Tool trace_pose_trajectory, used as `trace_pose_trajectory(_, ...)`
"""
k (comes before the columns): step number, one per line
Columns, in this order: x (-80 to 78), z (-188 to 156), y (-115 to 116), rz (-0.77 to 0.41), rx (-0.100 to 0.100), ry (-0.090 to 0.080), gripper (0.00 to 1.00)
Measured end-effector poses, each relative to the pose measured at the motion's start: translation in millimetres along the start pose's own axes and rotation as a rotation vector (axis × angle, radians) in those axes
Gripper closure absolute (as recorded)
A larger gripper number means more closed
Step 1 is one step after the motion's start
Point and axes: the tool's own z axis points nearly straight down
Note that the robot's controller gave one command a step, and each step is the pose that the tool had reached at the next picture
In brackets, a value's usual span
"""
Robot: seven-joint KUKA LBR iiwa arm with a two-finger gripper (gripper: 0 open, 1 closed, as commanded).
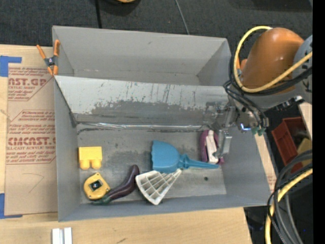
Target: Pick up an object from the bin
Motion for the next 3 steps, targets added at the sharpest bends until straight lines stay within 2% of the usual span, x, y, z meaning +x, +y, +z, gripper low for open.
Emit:
trace_pose_trajectory(1,-5.0,-1,16,-0.235,0.01,-0.025,0.0)
trace_pose_trajectory(2,-0.6,61,37,-0.081,0.004,-0.014,0.0)
trace_pose_trajectory(3,13.4,96,32,0.005,0.003,-0.014,0.0)
